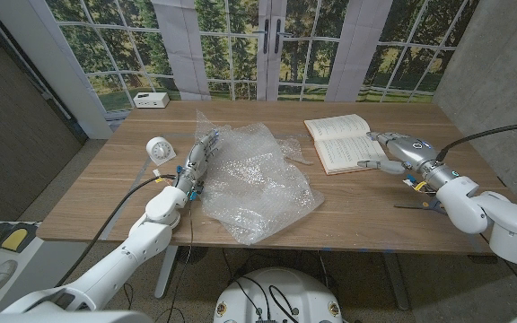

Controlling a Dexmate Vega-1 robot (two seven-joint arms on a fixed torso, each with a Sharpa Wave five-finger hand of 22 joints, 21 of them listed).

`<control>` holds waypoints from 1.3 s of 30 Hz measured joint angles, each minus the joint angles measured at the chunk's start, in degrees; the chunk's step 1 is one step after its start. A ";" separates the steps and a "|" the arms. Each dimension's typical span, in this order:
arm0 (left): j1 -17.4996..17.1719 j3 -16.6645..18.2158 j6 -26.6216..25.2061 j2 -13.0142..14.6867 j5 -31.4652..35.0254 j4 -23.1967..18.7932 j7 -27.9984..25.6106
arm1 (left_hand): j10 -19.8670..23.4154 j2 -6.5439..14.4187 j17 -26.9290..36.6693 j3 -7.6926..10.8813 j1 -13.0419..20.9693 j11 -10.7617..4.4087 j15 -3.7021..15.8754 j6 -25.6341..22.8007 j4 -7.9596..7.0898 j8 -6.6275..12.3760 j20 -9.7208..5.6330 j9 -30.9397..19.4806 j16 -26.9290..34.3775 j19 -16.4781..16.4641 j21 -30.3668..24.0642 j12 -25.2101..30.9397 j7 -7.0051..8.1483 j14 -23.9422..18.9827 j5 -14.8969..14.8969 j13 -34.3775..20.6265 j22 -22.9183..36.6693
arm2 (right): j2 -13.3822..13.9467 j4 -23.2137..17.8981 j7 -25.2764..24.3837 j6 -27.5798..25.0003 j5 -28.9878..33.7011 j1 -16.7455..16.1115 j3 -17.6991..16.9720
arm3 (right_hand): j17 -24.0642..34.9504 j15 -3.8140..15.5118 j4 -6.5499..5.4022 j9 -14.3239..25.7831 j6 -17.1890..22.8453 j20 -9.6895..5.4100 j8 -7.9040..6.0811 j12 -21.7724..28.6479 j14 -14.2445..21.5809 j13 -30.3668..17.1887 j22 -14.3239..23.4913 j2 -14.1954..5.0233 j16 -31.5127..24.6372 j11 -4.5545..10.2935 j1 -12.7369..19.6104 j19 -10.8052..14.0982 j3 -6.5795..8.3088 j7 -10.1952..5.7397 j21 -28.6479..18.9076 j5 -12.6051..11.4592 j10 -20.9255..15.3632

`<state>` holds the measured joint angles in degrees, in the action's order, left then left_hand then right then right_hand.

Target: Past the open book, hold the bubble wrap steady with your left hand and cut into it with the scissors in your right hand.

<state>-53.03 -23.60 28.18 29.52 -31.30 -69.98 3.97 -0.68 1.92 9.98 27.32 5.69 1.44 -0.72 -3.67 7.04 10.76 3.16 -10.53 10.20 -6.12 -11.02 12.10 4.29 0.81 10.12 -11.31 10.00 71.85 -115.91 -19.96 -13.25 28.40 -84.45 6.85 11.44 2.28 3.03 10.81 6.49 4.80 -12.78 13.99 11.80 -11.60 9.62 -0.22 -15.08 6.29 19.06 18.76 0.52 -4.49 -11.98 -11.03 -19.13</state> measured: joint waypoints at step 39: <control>-1.37 0.08 -0.64 0.43 0.18 -1.10 -1.00 | -0.31 0.00 0.00 -0.17 0.00 0.31 0.00 0.00 0.17 0.00 -0.31 0.00 0.00 0.31 0.00 0.00 0.00 0.00 0.00 0.00 0.00 | -2.05 6.80 -7.80 11.21 5.82 -4.61 -5.50 | -0.52 0.08 2.08 -0.01 9.49 -0.78 -1.86 1.48 9.10 -0.28 0.13 1.94 -0.89 0.78 2.16 6.58 -0.62 -0.94 0.00 -2.33 -9.96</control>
<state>-54.40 -23.52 27.54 29.95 -31.12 -71.08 2.96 -0.99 1.92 9.98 27.15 5.69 1.75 -0.72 -3.67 7.20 10.76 2.85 -10.53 10.20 -5.80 -11.02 12.10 4.29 0.81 10.12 -11.31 10.00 69.80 -109.11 -27.76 -2.04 34.22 -89.06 1.35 10.92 2.36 5.10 10.80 15.98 4.02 -14.64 15.48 20.89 -11.88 9.75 1.72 -15.97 7.06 21.22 25.34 -0.10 -5.43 -11.98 -13.36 -29.09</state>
